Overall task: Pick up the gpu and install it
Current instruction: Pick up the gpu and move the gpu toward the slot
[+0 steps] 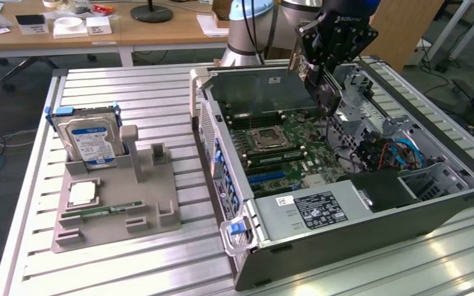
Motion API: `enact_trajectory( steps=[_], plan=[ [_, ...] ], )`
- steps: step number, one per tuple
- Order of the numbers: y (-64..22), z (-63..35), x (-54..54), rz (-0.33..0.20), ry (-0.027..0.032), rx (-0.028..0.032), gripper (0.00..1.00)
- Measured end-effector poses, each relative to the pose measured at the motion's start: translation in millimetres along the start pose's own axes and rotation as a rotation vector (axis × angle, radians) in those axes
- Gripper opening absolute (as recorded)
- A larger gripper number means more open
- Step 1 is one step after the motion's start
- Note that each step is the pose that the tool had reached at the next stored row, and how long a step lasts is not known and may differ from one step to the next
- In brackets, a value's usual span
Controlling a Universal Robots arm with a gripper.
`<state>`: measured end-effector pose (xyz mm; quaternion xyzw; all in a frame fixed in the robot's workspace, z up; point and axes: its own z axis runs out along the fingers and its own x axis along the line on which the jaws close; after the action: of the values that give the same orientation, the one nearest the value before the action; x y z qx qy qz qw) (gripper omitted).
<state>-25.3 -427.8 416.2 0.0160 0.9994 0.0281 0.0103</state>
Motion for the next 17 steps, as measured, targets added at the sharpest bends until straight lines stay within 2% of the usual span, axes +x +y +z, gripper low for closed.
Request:
enact_trajectory(
  steps=[17],
  plan=[
    [0.6,0.4,-19.6,0.000,0.0000,0.0000,0.27]
  ],
)
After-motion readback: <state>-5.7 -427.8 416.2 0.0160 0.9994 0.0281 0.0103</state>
